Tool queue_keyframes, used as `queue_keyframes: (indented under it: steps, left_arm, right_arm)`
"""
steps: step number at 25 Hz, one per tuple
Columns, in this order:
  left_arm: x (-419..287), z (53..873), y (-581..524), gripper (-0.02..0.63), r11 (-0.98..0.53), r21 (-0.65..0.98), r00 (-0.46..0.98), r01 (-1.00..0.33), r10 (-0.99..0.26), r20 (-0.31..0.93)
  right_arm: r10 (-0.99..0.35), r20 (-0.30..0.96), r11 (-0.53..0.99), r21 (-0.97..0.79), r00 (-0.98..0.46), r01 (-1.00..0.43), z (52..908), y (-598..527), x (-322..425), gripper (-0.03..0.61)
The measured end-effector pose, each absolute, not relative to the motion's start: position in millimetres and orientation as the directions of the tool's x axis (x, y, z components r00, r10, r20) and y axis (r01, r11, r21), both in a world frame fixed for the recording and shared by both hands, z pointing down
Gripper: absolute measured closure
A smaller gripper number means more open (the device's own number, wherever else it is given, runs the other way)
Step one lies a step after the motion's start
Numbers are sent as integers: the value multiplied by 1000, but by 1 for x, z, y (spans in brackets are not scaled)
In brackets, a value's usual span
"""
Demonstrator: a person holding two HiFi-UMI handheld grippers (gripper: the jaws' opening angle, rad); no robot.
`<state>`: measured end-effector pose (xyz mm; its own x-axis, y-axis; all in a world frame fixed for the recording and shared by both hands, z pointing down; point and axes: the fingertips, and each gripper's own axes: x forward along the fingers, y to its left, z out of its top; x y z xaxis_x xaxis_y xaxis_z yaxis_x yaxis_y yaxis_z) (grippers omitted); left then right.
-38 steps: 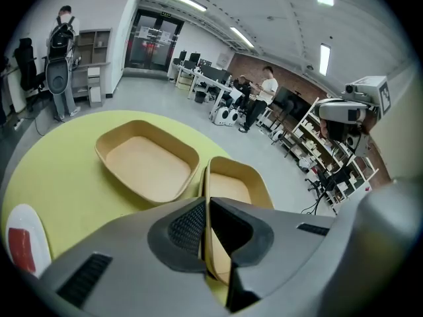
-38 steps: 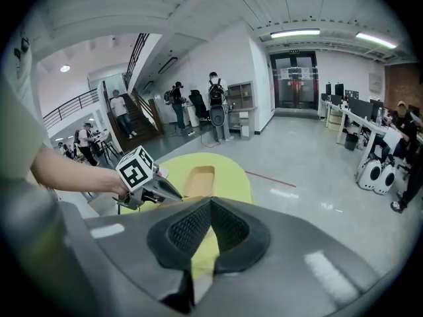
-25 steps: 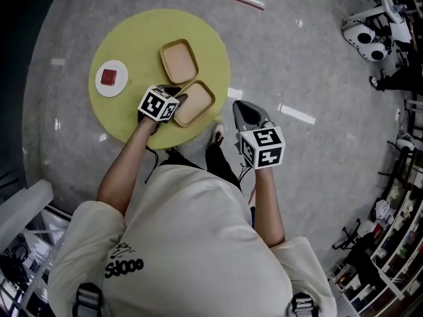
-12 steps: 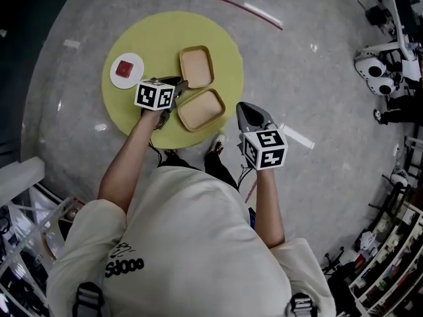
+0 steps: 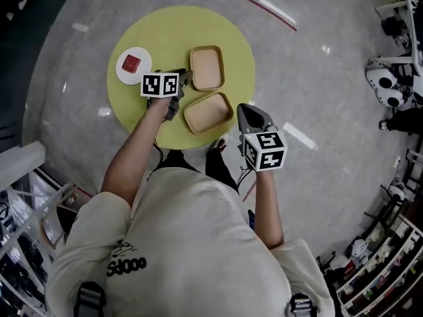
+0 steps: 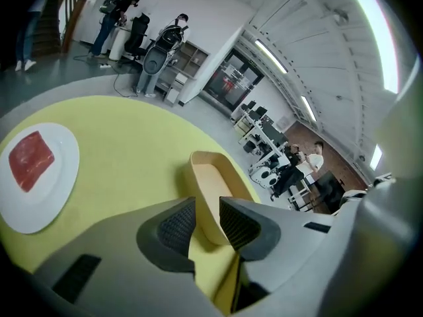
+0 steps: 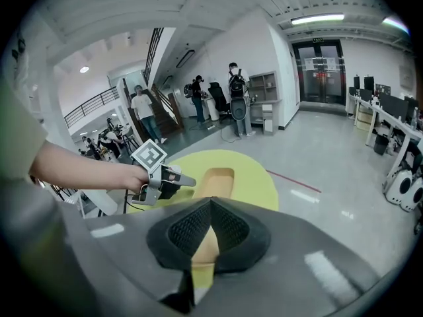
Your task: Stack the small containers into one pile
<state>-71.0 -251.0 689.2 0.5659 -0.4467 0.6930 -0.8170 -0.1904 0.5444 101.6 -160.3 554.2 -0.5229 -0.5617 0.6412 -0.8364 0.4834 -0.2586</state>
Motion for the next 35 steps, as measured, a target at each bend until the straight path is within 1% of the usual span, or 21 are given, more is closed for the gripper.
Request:
queue_keyframes:
  steps: [12, 14, 17, 20, 22, 25, 32, 35]
  left_arm:
    - [-66, 710, -264, 515, -121, 585, 576, -802, -414, 705]
    - [-64, 712, -266, 525, -122, 583, 577, -803, -403, 710]
    - [-60, 712, -268, 557, -123, 596, 591, -793, -390, 706]
    - [-59, 713, -267, 562, -118, 603, 596, -789, -387, 704]
    - [-61, 714, -267, 570, -110, 610, 598, -785, -394, 698]
    - [-64, 707, -270, 598, -107, 602, 583, -792, -430, 690]
    - [-80, 679, -276, 601, -112, 587, 555, -801, -505, 661]
    - [-83, 660, -270, 601, -133, 610, 583, -781, -506, 636]
  right_arm:
    - [-551, 646, 489, -263, -528, -832, 562, -178, 96, 569]
    - [-549, 649, 487, -263, -526, -833, 564, -177, 96, 568]
    - [-550, 649, 484, -266, -526, -834, 563, -174, 96, 568]
    - [-555, 644, 486, -264, -527, -833, 561, -170, 96, 568]
    - [-561, 641, 485, -259, -524, -836, 560, -168, 97, 568]
    - [-569, 636, 485, -252, -521, -837, 555, -166, 100, 568]
    - [-582, 623, 495, -238, -522, -836, 545, -155, 104, 568]
    - [-592, 613, 501, -229, -523, -835, 537, -149, 106, 568]
